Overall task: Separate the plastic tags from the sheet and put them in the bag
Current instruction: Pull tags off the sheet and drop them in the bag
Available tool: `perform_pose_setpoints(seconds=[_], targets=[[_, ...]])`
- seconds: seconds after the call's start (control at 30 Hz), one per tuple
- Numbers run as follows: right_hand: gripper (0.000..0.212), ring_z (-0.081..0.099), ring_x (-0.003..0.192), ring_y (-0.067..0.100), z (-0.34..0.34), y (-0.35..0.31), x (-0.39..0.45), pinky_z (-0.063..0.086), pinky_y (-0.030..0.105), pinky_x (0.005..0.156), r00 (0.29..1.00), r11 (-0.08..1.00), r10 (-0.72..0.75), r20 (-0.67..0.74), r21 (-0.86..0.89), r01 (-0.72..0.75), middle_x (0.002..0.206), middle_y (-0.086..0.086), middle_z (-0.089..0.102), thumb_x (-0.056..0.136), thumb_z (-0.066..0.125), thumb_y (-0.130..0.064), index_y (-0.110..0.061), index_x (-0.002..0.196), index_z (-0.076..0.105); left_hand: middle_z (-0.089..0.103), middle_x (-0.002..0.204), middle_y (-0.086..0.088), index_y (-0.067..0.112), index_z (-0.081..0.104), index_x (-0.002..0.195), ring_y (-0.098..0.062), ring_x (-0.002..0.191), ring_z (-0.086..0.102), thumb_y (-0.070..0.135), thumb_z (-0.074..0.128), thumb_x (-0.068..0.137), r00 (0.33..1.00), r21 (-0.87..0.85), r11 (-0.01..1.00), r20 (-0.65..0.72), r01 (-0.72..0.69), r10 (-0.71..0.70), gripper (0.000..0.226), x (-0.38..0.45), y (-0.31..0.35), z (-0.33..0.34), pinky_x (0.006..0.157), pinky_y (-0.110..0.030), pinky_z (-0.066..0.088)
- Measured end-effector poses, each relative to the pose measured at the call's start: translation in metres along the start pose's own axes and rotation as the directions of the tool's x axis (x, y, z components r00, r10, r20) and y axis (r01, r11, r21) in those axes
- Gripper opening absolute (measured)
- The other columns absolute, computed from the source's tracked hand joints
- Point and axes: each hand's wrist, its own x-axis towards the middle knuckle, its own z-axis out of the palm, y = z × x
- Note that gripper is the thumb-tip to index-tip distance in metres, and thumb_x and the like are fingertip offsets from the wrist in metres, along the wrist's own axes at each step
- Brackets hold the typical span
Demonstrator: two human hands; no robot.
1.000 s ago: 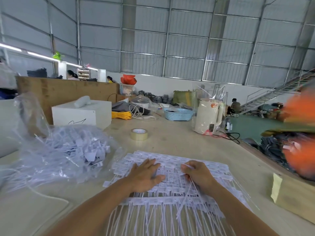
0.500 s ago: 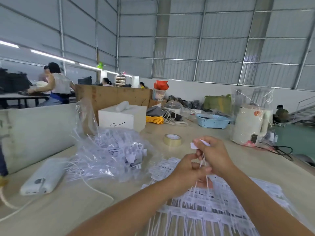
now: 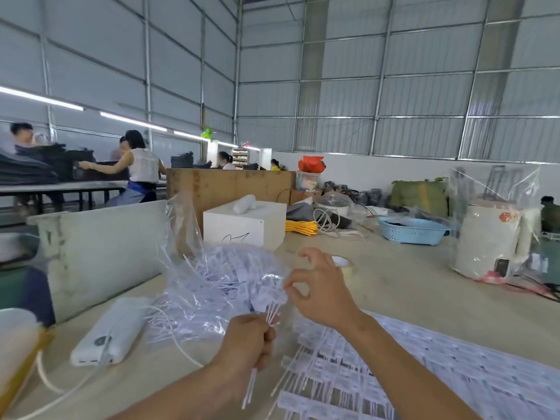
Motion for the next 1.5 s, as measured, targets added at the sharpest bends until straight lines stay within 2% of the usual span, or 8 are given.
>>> perform_pose_setpoints(seconds=[0.13, 0.37, 0.53, 0.63, 0.9, 1.27, 1.4, 1.5], targets=[[0.033, 0.022, 0.132, 0.029, 0.020, -0.006, 0.013, 0.026, 0.049, 0.101, 0.923, 0.906, 0.151, 0.353, -0.422, 0.014, 0.147, 0.003, 0.024, 0.090, 0.054, -0.022, -0.031, 0.122, 0.059, 0.039, 0.047, -0.005, -0.006, 0.058, 0.084, -0.007, 0.029, 0.022, -0.010, 0.027, 0.091, 0.996, 0.033, 0.998, -0.072, 0.060, -0.057, 0.032, 0.003, 0.003, -0.012, 0.033, -0.011, 0.017], [0.086, 0.057, 0.105, 0.028, 0.020, -0.002, 0.038, 0.047, 0.031, 0.077, 0.951, 0.946, 0.291, 0.101, -0.180, -0.270, 0.133, 0.018, 0.039, 0.085, 0.050, 0.006, -0.005, 0.148, -0.008, 0.039, 0.047, -0.007, 0.005, 0.038, 0.072, -0.007, 0.022, 0.023, -0.013, 0.016, 0.091, 0.986, -0.329, 0.942, -0.126, 0.062, -0.109, 0.034, 0.050, 0.040, 0.005, 0.029, -0.006, 0.018], [0.101, 0.057, 0.081, 0.025, 0.006, 0.009, 0.031, 0.038, 0.030, 0.054, 0.951, 0.947, 0.310, 0.003, -0.096, -0.308, 0.125, 0.013, 0.045, 0.082, 0.055, 0.003, -0.013, 0.146, -0.021, 0.056, 0.079, -0.023, -0.003, 0.049, 0.084, -0.022, 0.057, 0.059, -0.010, 0.031, 0.094, 0.967, 0.232, 0.973, -0.240, -0.024, 0.081, 0.022, 0.112, 0.057, 0.007, 0.043, -0.017, 0.041], [0.098, 0.056, 0.080, 0.024, -0.003, 0.021, 0.030, 0.038, 0.029, 0.056, 0.944, 0.930, 0.330, -0.018, -0.165, -0.328, 0.132, 0.011, 0.043, 0.082, 0.053, 0.001, -0.009, 0.146, -0.019, 0.059, 0.114, -0.025, -0.005, 0.058, 0.101, -0.035, 0.110, 0.056, -0.003, 0.045, 0.090, 0.876, 0.683, 0.730, -0.339, -0.021, 0.343, 0.017, 0.134, 0.060, -0.014, 0.089, -0.034, 0.044], [0.092, 0.057, 0.097, 0.026, -0.002, 0.038, 0.023, 0.040, 0.028, 0.063, 0.930, 0.921, 0.367, 0.002, -0.141, -0.363, 0.131, 0.013, 0.044, 0.081, 0.051, 0.003, -0.006, 0.147, -0.013, 0.025, 0.146, -0.017, 0.001, 0.026, 0.142, -0.034, 0.136, 0.023, 0.034, 0.036, 0.096, 0.863, 0.969, -0.002, -0.219, 0.248, 0.455, 0.057, 0.140, 0.038, -0.029, 0.110, -0.043, 0.029], [0.090, 0.052, 0.110, 0.030, -0.029, 0.043, 0.002, 0.046, 0.033, 0.080, 0.926, 0.920, 0.371, 0.074, -0.166, -0.356, 0.139, 0.017, 0.037, 0.085, 0.051, 0.003, -0.010, 0.149, -0.010, -0.010, 0.158, -0.011, 0.009, -0.002, 0.151, -0.045, 0.142, 0.004, 0.071, 0.020, 0.088, 0.956, 0.929, -0.253, -0.228, 0.271, 0.186, 0.091, 0.096, 0.035, -0.007, 0.113, -0.058, 0.013], [0.083, 0.052, 0.113, 0.030, -0.048, 0.057, -0.039, 0.044, 0.039, 0.093, 0.925, 0.937, 0.345, 0.161, -0.004, -0.349, 0.142, 0.011, 0.032, 0.093, 0.055, -0.036, -0.028, 0.150, -0.006, 0.049, 0.138, -0.005, 0.020, 0.045, 0.136, -0.029, 0.126, 0.047, 0.029, 0.040, 0.097, 0.990, 0.753, -0.657, 0.106, -0.022, 0.088, 0.041, 0.036, 0.042, 0.043, 0.102, -0.044, 0.041], [0.075, 0.049, 0.118, 0.029, -0.081, 0.084, -0.085, 0.041, 0.035, 0.098, 0.889, 0.902, 0.431, 0.153, -0.062, -0.427, 0.136, 0.012, 0.036, 0.090, 0.052, -0.051, -0.022, 0.149, 0.016, 0.060, 0.116, 0.003, 0.023, 0.057, 0.116, -0.018, 0.107, 0.059, 0.032, 0.037, 0.100, 0.872, 0.716, -0.590, 0.488, -0.373, 0.041, 0.028, -0.018, 0.029, 0.083, 0.077, -0.025, 0.042]])
